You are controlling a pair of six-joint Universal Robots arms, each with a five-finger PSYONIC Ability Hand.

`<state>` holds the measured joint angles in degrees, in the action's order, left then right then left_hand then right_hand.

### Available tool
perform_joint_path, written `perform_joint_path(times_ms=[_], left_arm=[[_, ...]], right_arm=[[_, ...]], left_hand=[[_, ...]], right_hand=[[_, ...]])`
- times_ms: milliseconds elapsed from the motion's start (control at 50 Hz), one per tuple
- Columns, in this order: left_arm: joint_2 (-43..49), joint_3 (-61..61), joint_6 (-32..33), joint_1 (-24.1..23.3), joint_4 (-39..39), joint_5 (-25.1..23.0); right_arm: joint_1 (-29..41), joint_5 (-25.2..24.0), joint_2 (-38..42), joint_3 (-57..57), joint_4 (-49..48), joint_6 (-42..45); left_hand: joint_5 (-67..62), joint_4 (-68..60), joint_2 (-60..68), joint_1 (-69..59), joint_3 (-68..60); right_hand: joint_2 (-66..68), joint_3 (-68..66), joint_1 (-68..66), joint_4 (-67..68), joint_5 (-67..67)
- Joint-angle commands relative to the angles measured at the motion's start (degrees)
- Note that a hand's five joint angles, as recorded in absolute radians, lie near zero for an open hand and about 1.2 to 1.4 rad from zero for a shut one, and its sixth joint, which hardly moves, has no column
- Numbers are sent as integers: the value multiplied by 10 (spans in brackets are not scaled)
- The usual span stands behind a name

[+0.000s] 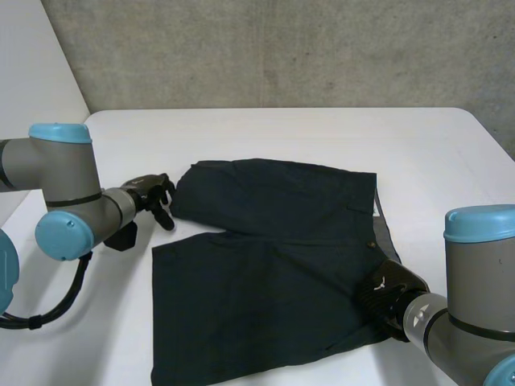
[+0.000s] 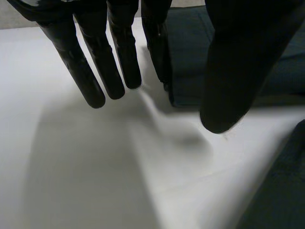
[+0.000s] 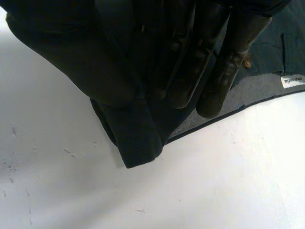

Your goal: Fold the shorts.

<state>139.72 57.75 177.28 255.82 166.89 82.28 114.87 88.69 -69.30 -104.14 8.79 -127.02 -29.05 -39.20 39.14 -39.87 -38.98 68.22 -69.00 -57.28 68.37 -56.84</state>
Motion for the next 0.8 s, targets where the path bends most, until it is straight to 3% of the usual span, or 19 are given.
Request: perform_joint_path(times_ms=[20, 60, 160, 340, 580, 640, 660, 680, 800], left_arm=[[0, 1, -10, -7, 0, 1], [1, 2, -10, -7, 1, 3], [-4, 9, -7, -5, -1, 9], [-23, 38, 2, 6, -3, 68], [-29, 44, 3, -11, -4, 74], [-38, 45, 2, -20, -8, 71], [-49, 47, 2, -22, -9, 71], [-56, 50, 2, -23, -10, 71], [-167, 139, 1, -22, -13, 69]], right_arm=[[0, 1, 3, -1, 0, 0], [1, 1, 4, -1, 0, 0], [1, 1, 4, -1, 0, 0], [1, 1, 3, -1, 0, 0], [1, 3, 0, -1, 1, 0], [1, 2, 0, -1, 1, -1], [0, 2, 0, -1, 1, -1], [1, 2, 0, -1, 0, -1], [-2, 0, -3, 7, -7, -14]], left_hand=[[-294, -293, 293, -286, -295], [-409, -407, 408, -401, -410], [-410, -408, 409, -401, -410], [-410, -408, 409, -401, -410], [-398, -397, 397, -390, -399], [-51, -50, 50, -43, -52], [187, 188, -188, 195, 186], [236, 237, -237, 244, 235], [229, 231, -230, 238, 229]], right_hand=[[118, -110, -227, 116, -132], [118, -110, -227, 116, -132], [118, -110, -227, 116, -132], [118, -110, -227, 116, -132], [118, -110, -227, 116, -132], [118, -110, -227, 116, -132], [118, -110, -227, 116, -132], [118, -110, -227, 116, -132], [118, -110, -227, 116, -132]])
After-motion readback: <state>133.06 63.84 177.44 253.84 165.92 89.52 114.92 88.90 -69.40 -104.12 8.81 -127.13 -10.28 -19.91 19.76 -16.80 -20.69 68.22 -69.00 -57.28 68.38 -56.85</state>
